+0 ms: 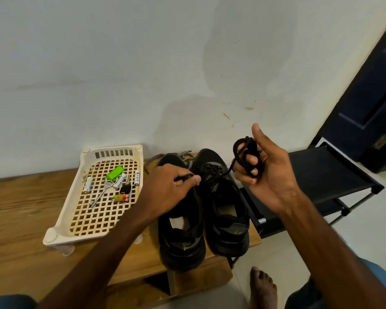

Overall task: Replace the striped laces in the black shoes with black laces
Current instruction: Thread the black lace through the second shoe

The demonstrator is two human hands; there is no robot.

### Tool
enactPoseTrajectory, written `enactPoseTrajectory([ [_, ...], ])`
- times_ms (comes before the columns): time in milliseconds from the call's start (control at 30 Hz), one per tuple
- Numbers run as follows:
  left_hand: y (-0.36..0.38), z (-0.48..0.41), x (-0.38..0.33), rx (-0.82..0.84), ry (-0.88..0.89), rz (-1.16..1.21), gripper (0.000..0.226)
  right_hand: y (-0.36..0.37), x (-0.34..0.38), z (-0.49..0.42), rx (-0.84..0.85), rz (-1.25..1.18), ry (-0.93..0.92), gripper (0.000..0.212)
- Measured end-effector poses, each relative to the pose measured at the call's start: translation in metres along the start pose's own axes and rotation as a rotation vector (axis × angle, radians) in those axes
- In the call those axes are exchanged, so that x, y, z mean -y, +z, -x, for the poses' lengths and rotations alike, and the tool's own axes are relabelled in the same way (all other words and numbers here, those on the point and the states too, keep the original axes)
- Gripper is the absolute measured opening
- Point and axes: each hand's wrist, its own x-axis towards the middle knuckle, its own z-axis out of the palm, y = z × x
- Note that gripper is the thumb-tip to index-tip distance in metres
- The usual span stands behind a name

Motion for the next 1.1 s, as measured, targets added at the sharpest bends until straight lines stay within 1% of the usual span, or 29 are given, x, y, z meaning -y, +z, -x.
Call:
enactPoseTrajectory([
  [67,-0.006,-0.005,-0.005,-0.115,-0.031,0.254,0.020,-0.007,0.002,0.003,-0.100,0.138,-0.002,0.044],
  [167,-0.028,-0.013,-0.002,-0.414,-0.124,0.618,0.022,-0.015,-0.002,0.006,-0.365,0.410,0.011,0.040],
  [233,-0.052,-0.018,0.010,-0.581,-0.238,0.835,0.024,-0.022,-0.005,0.009,-0.529,0.435,0.020,0.030],
  [267,-0.062,-0.019,0.015,-0.645,-0.284,0.921,0.023,-0.025,-0.005,0.011,-0.581,0.415,0.017,0.025],
  [300,-0.070,-0.018,0.021,-0.691,-0.316,0.965,0.022,-0.028,-0.003,0.011,-0.609,0.398,0.009,0.020],
  [333,-0.073,-0.017,0.025,-0.711,-0.335,0.949,0.020,-0.029,-0.001,0.012,-0.613,0.389,-0.003,0.018],
  [367,-0.073,-0.015,0.027,-0.700,-0.337,0.883,0.020,-0.029,0.001,0.012,-0.593,0.384,-0.018,0.018],
  [433,-0.064,-0.010,0.020,-0.583,-0.269,0.708,0.021,-0.027,0.004,0.012,-0.502,0.362,-0.048,0.022],
  [467,-0.056,-0.008,0.012,-0.482,-0.202,0.635,0.023,-0.026,0.004,0.012,-0.436,0.331,-0.058,0.023],
  [533,-0.035,-0.005,-0.007,-0.227,-0.049,0.553,0.028,-0.021,0.004,0.012,-0.277,0.242,-0.060,0.025],
  [600,-0.012,-0.004,-0.026,-0.006,0.028,0.482,0.036,-0.016,0.003,0.012,-0.114,0.179,-0.046,0.027],
  [633,-0.001,-0.003,-0.032,0.064,0.048,0.437,0.038,-0.015,0.002,0.012,-0.045,0.161,-0.039,0.026],
  [667,0.007,-0.003,-0.037,0.104,0.072,0.397,0.033,-0.014,0.001,0.012,0.010,0.148,-0.034,0.026],
  [733,0.015,-0.003,-0.042,0.118,0.131,0.322,0.010,-0.014,0.001,0.012,0.063,0.144,-0.027,0.026],
  [767,0.014,-0.004,-0.041,0.108,0.142,0.290,0.012,-0.015,0.001,0.012,0.055,0.147,-0.023,0.027],
  [833,0.001,-0.007,-0.034,0.085,0.129,0.297,0.028,-0.018,0.001,0.011,-0.034,0.165,-0.012,0.031],
  [900,-0.019,-0.010,-0.024,0.075,0.076,0.457,0.035,-0.021,0.000,0.010,-0.206,0.201,0.007,0.037],
  [967,-0.039,-0.013,-0.013,0.049,0.017,0.643,0.039,-0.024,-0.002,0.009,-0.373,0.204,0.036,0.032],
  [1033,-0.052,-0.015,-0.007,0.018,-0.010,0.805,0.038,-0.026,-0.002,0.010,-0.486,0.174,0.045,0.024],
  [1100,-0.058,-0.017,-0.002,-0.072,-0.060,0.969,0.034,-0.028,-0.002,0.012,-0.563,0.154,0.018,0.020],
])
